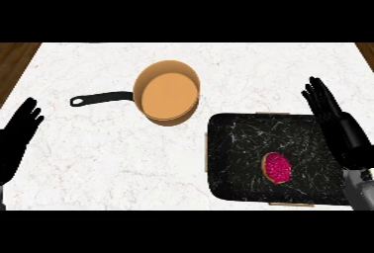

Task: Pick the cupcake from the tray and place it in the pot

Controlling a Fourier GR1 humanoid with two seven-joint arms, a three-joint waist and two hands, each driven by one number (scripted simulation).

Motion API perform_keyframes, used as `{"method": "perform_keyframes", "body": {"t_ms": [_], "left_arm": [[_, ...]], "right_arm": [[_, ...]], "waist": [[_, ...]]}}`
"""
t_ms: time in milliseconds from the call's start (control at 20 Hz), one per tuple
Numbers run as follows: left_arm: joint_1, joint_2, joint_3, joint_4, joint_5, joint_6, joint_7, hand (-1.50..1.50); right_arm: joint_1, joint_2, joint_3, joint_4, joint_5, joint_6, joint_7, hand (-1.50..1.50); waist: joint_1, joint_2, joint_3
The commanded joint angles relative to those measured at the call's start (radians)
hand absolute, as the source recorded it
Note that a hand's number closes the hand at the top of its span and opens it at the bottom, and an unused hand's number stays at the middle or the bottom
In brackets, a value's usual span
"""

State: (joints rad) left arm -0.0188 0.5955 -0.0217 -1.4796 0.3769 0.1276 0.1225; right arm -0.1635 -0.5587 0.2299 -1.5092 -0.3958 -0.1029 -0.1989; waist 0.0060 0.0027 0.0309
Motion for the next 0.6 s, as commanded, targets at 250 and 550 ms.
{"method": "perform_keyframes", "body": {"t_ms": [250, 550], "left_arm": [[-0.148, -0.081, 0.041, -0.116, -0.025, 0.153, -0.006, 0.00], [-0.117, -0.138, -0.019, -0.142, -0.043, 0.155, 0.021, 0.00]], "right_arm": [[0.064, -0.090, -0.277, 0.037, -0.012, -0.189, -0.013, 1.50], [0.302, 0.022, -0.229, 0.028, 0.208, -0.424, -0.235, -1.50]], "waist": [[-0.054, -0.013, -0.031], [-0.032, -0.008, -0.030]]}}
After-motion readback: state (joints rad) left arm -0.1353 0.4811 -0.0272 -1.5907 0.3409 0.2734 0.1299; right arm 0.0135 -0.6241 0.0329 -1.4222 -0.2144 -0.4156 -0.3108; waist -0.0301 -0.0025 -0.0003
